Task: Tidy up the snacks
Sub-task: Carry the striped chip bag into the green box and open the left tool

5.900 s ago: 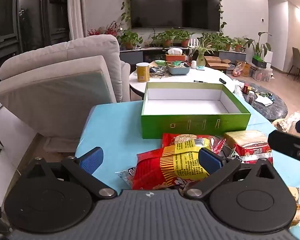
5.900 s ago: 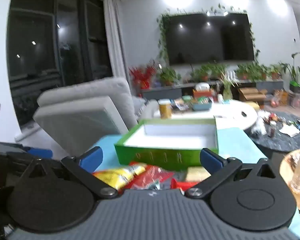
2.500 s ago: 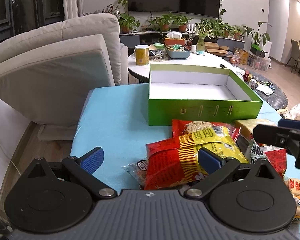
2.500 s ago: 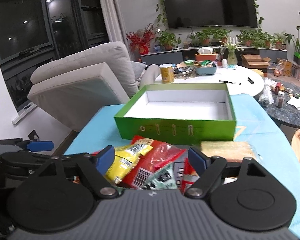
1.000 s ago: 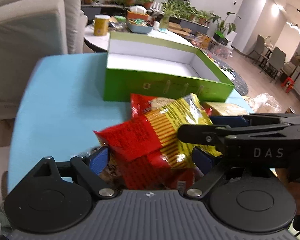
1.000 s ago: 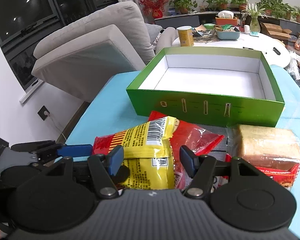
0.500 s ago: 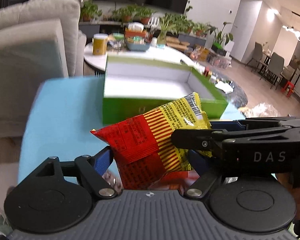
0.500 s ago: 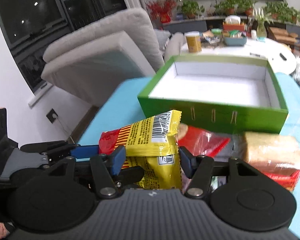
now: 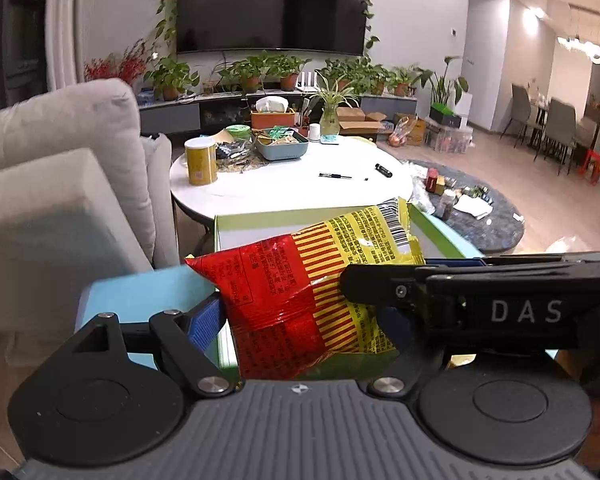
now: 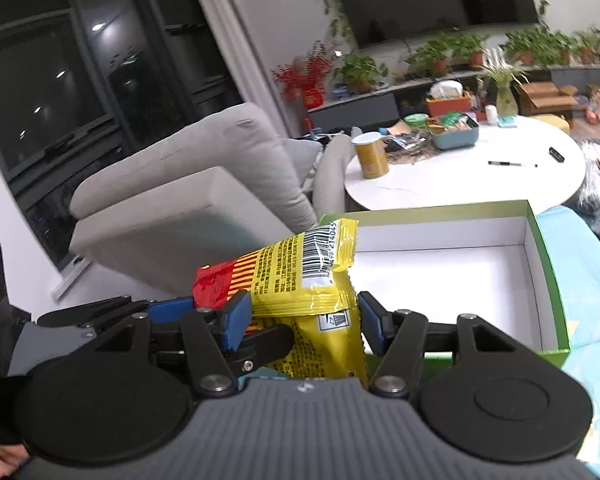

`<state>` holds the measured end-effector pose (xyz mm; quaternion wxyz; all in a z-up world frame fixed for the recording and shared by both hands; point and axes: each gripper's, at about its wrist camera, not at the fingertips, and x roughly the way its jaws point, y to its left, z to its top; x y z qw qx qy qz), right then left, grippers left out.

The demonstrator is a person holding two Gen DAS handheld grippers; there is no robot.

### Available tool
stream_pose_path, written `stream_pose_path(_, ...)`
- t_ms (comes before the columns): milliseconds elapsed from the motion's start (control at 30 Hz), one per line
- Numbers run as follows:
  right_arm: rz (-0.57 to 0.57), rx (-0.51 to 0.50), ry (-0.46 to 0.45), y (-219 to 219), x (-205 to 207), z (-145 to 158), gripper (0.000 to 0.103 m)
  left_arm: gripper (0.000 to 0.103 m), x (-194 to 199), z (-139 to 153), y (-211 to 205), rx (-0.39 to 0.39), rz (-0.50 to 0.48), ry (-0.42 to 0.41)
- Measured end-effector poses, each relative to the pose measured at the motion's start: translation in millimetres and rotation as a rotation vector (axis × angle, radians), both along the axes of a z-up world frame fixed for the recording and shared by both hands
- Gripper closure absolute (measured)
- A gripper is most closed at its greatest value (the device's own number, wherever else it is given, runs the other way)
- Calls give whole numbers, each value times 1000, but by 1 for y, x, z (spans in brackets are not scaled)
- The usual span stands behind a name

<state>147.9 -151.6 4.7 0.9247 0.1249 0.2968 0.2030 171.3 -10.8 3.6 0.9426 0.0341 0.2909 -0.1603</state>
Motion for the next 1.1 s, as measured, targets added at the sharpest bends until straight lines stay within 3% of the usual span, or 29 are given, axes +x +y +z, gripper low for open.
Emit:
stream_pose_path(333, -56, 76, 114, -15, 41, -28, 17, 23, 39, -29, -13, 73, -13, 58)
stream_pose_path(567, -62, 25, 194, -10, 44, -43, 17, 23, 41, -48, -13, 109, -2, 111)
stream_pose_path(900, -92, -25, 155, -12, 28, -28, 17, 23, 17, -26, -8, 115, 20, 50)
stream_pose_path(1100, -70, 22, 98, -24, 2, 1, 17, 22, -4, 0, 6, 81, 70, 4)
